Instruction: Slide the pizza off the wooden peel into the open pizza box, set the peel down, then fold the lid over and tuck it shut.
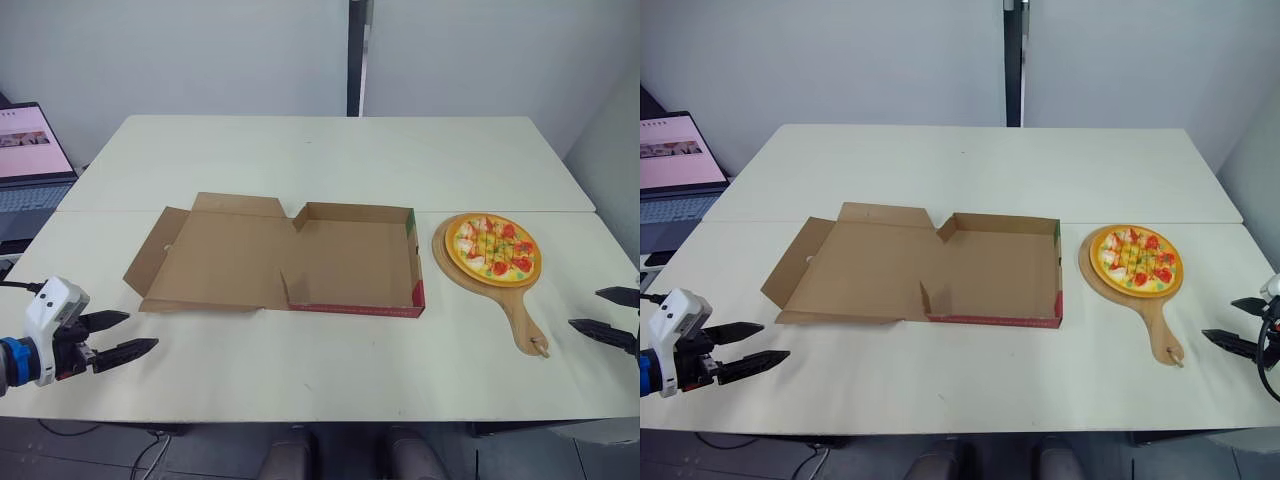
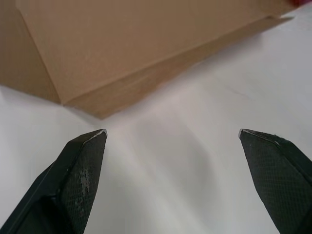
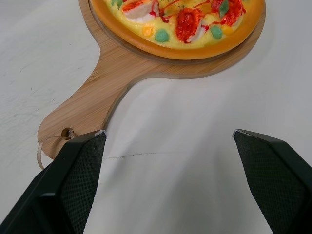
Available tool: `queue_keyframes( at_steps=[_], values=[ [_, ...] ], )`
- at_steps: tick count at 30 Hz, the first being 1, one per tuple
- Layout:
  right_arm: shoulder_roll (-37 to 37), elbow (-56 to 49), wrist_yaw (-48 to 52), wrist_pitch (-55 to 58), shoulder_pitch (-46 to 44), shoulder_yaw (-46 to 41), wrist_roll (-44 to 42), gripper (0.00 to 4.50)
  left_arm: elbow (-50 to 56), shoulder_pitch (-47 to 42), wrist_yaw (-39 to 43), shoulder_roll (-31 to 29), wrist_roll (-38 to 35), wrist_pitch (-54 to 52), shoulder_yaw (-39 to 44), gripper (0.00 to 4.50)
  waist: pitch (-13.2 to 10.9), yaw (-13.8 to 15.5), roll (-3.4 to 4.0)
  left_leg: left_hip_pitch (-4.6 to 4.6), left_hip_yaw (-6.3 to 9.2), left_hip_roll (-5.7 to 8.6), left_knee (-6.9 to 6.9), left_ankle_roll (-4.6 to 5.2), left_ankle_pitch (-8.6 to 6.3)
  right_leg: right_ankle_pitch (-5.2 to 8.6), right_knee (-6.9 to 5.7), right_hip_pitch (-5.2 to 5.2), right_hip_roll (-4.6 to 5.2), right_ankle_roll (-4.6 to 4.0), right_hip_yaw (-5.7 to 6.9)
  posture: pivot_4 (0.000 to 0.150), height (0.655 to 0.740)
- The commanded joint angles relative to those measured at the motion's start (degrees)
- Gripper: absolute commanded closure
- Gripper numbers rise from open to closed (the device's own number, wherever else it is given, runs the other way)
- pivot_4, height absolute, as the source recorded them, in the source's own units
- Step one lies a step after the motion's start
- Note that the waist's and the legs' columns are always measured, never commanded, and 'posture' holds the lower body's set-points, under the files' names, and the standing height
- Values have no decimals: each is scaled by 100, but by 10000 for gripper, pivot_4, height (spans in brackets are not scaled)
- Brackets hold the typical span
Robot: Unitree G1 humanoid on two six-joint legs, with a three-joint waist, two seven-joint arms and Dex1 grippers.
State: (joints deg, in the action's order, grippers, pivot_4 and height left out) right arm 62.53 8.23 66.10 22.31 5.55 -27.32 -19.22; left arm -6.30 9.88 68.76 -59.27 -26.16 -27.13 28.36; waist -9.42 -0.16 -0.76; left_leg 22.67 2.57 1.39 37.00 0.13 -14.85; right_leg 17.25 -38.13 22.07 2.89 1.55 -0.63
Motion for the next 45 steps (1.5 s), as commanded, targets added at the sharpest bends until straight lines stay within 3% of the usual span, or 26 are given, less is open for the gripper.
queue_keyframes(
  at_steps=[1, 7, 12, 19, 25, 30, 36, 45],
  values=[
    [11, -72, -31, -33, -23, -250, -98, 341, 228, 56, 132, -124, -52, 29, 160, 0, 0, 0, 0, 0, 0, 0, 0, 0, 0, 0, 0, 0, 0, 0, 0, 1500, 7400],
    [-101, -151, -140, -83, 8, -409, -120, 341, 608, 143, 80, 19, -227, -87, 298, 0, 0, 0, 0, -2, -1, 0, 0, 0, 0, 0, -2, -1, -1, 0, -1, 1500, 7400],
    [-245, -457, -213, 60, 157, -658, -244, 341, 1602, 55, 156, 22, -514, -266, 18, 0, 1, 4, 0, -2, 0, 0, 2, 0, 0, -1, -2, -3, -1, 1, -2, 1500, 7400],
    [-756, -1928, -492, 681, 1034, -1065, -537, 341, 2720, -1373, 51, 64, -1184, -760, -1009, 0, 3, 81, 3, -2, 11, 6, 9, 0, 1, -5, -4, -15, -4, 8, 4, 1500, 7400],
    [-1362, -3394, -1538, 1362, 1293, -893, -534, 341, 2901, -2905, 176, 311, -1501, -969, -1988, 0, 3, -3, 3, -25, 6, 6, 9, 0, 1, -6, -11, -33, -17, 11, -11, 1500, 7400],
    [-1540, -3918, -2765, 2582, 820, -204, -265, 341, 2785, -3763, 435, 550, -1271, -808, -2713, 0, 2, -17, 0, -37, -1, 3, 15, -1, 2, -6, -23, -37, -31, 13, -27, 1500, 7400],
    [-1671, -3648, -3686, 3964, -307, 618, -138, 341, 2716, -4332, 620, 930, -1334, -805, -3139, 0, -2, -11, -6, -38, 2, 2, 24, -2, 3, -4, -42, -33, -45, 12, -30, 1500, 7400],
    [-2036, -2725, -4283, 4102, -1307, 1408, 174, 341, 2742, -4453, 642, 1199, -1283, -791, -3289, 0, -2, -15, -6, -24, 9, 0, 49, -1, 2, -4, -53, -27, -64, 11, -30, 1500, 7400]
  ],
)
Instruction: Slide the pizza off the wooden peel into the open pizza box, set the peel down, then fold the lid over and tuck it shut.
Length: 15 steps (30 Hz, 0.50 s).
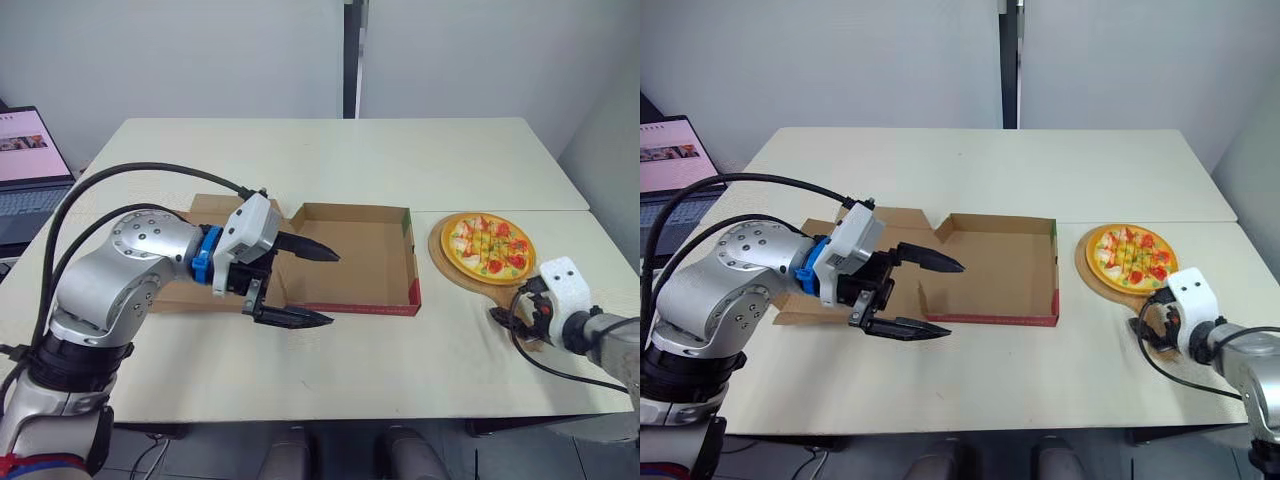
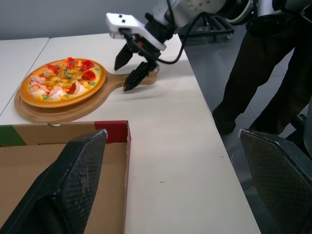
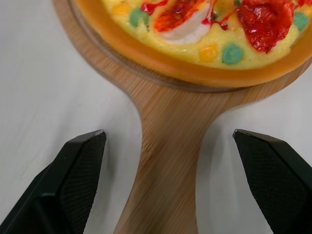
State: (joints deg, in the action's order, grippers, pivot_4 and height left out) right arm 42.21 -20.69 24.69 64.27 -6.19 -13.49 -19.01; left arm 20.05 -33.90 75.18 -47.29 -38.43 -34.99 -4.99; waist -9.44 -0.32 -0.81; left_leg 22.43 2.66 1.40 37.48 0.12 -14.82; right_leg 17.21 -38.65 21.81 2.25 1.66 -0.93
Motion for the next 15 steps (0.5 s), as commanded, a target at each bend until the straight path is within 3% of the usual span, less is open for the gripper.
queue_keyframes(
  at_steps=[1, 4, 7, 13, 15],
  values=[
    [-22, 280, -132, -140, -180, 64, 163, 341, 118, -61, -3, -2, -46, -3, 49, 0, 0, 0, 0, 1, 2, 0, 6, 0, 0, 0, -3, 0, 0, 0, 1, 1500, 7400],
    [-74, 485, -125, -203, -263, 110, 139, 341, 124, -42, -3, -13, -26, 10, 51, 0, 0, 0, 0, 8, 8, -3, 33, 1, -1, 0, -13, -2, 0, 0, 3, 1500, 7400],
    [-63, 651, -94, -370, -245, 184, 175, 6206, 142, -4, -8, -36, -24, 8, 67, 0, 1, 0, -2, 6, 7, -3, 42, 2, -1, 0, -19, -6, 0, 1, 2, 1500, 7400],
    [-236, 668, -276, -604, -124, 135, 229, 25555, 98, -14, 16, -82, -14, 53, 154, 0, 9, -4, -16, 5, 8, -3, 45, 1, -1, 0, -20, -7, 0, 1, 2, 1500, 7400],
    [-327, 663, -391, -631, -130, 37, 250, 28905, 91, -59, 33, -124, -78, 0, 223, 0, 10, -10, -17, 4, 7, -6, 45, 1, -1, 0, -21, -7, 0, 1, 1, 1500, 7400]
  ],
)
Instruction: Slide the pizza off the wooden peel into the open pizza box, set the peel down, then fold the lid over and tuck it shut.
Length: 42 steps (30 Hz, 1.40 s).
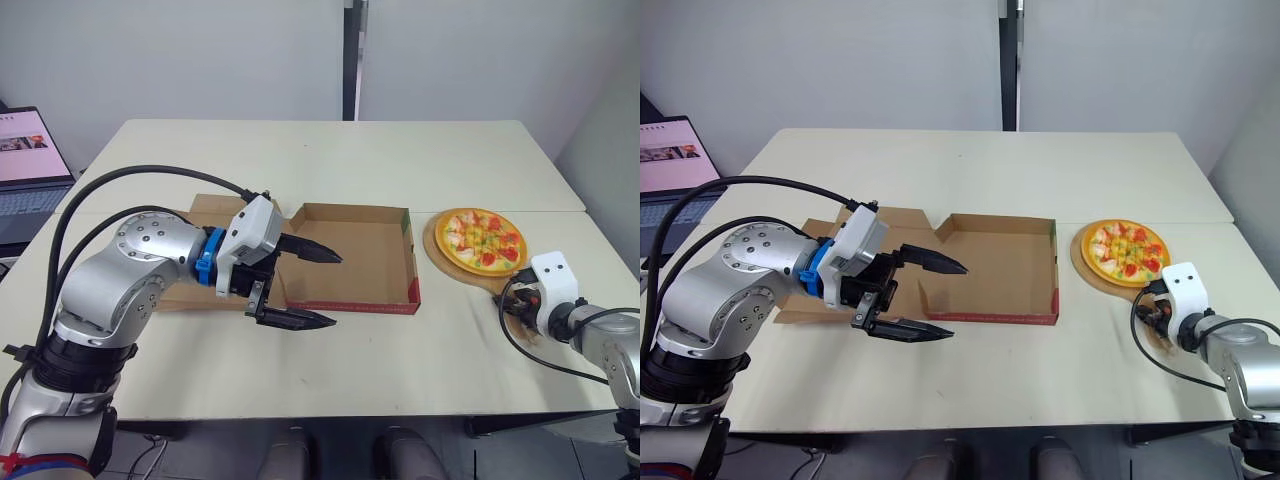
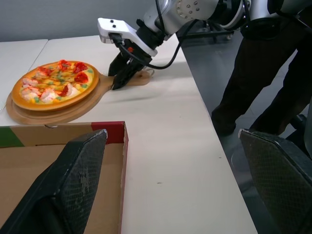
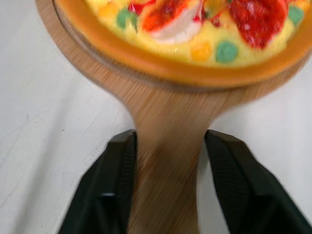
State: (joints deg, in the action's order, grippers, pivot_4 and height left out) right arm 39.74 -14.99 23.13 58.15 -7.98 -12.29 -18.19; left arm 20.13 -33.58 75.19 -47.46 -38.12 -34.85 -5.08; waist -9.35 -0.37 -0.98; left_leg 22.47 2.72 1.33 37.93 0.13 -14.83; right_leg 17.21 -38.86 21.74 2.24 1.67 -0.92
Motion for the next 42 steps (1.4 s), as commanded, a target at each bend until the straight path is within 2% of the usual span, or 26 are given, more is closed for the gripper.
queue_keyframes(
  at_steps=[1, 11, 17, 22, 25, 30, 37, 42],
  values=[
    [-126, 81, -281, -28, 52, -139, 170, 28904, 65, -102, 57, -147, -110, -18, 256, 0, 0, -9, -1, -1, 0, -1, 0, 0, 0, 0, 0, 0, 0, 0, 0, 1500, 7400],
    [-491, -233, -681, -486, 59, -792, 192, 28907, -263, -294, 56, -303, -57, -33, 359, 0, -3, -9, 0, 0, 0, -2, 0, 0, 0, 0, -1, 1, 0, 0, 0, 1500, 7400],
    [-85, -603, -406, -507, -65, -1124, 87, 28907, -458, -417, 62, -387, -47, -72, 446, 0, -19, 5, 25, 44, -3, 6, 1, 0, 1, -1, -11, 50, -2, 1, -2, 1500, 7400],
    [412, -850, -20, -370, -304, -1165, -102, 28907, -577, -381, 72, -544, 41, -75, 552, 0, -34, -34, 42, 44, -4, 2, -4, 0, 0, 0, -10, 53, -2, 0, -5, 1500, 7400],
    [850, -1008, 371, -363, -580, -967, -228, 28908, -688, -293, 41, -756, 114, -54, 710, 0, -45, -107, 51, 42, -4, -3, -5, 0, 0, 0, -11, 53, -2, 0, -5, 1500, 7400],
    [1156, -1072, 806, -343, -1178, -441, -398, 28908, -741, -64, 22, -1024, 197, -43, 927, 0, -52, -160, 56, 42, -5, -5, -6, 0, 0, 0, -10, 54, -2, 0, -6, 1500, 7400],
    [1067, -890, 1209, -471, -2124, 629, -371, 28908, -1016, 344, 80, -1466, 439, 124, 1236, 0, -91, -138, 44, 45, -1, -6, -3, 0, 1, 0, -10, 57, 2, -1, -3, 1500, 7400],
    [978, -713, 1473, -967, -2417, 1474, -15, 28908, -960, 457, 37, -1459, 432, 128, 1249, 0, -116, -94, 22, 51, 1, -2, -3, 0, 0, 0, -5, 58, 10, -1, 1, 1500, 7400]
  ],
)
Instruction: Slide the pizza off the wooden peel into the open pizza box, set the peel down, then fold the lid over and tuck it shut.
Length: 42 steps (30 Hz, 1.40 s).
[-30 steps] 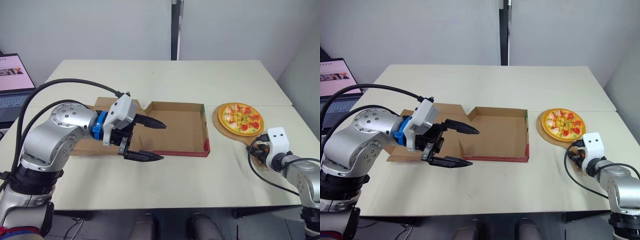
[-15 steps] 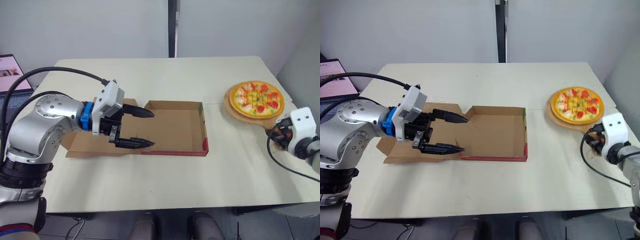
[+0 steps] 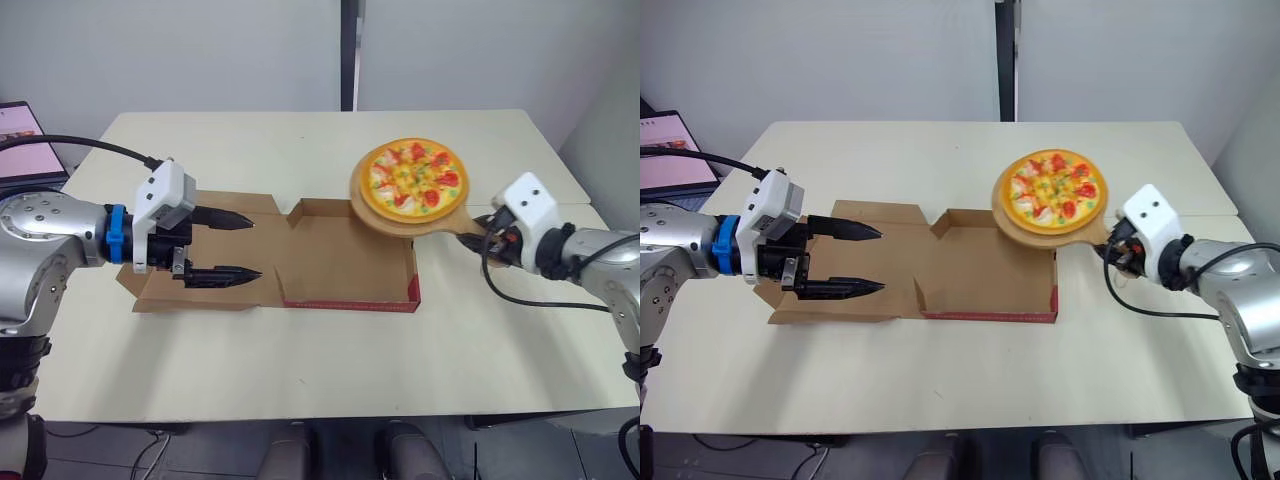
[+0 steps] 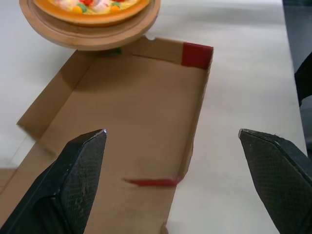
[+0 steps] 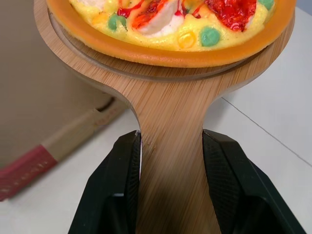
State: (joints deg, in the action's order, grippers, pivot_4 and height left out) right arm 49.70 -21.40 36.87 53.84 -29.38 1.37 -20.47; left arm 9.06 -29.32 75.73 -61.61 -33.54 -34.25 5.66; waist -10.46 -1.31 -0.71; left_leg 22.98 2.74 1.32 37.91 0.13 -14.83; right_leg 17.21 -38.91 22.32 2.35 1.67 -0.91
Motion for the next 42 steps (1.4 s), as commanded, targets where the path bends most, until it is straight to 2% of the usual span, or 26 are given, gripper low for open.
queue_keyframes(
  at_steps=[1, 17, 32, 42],
  values=[
    [-35, -3, 133, -627, -316, 196, 277, 28908, 197, 60, -39, -20, -56, 39, 182, 0, -8, -1, -7, 1, -1, 0, 1, 0, 0, 0, 0, 1, 1, 0, -1, 1500, 7400],
    [202, 450, 698, -2215, -342, 752, 1555, 28908, 392, 233, -153, 52, -144, -57, 178, 0, -20, -25, -14, 2, -1, 0, 1, -1, 0, 0, -5, 5, 4, 0, 0, 1500, 7400],
    [96, 592, 737, -2518, -391, 726, 2233, 28908, 433, 238, -120, 78, -129, -34, 109, 0, -20, -25, -14, 1, -2, 0, 2, -1, 0, 0, -6, 5, 4, -1, 0, 1500, 7400],
    [95, 1094, 459, -2860, -721, 581, 2712, 28908, 503, 247, -128, 195, -104, -6, 35, 0, -20, -25, -14, 0, -3, 0, 3, -1, 1, 0, -7, 5, 4, -1, -1, 1500, 7400]
  ],
)
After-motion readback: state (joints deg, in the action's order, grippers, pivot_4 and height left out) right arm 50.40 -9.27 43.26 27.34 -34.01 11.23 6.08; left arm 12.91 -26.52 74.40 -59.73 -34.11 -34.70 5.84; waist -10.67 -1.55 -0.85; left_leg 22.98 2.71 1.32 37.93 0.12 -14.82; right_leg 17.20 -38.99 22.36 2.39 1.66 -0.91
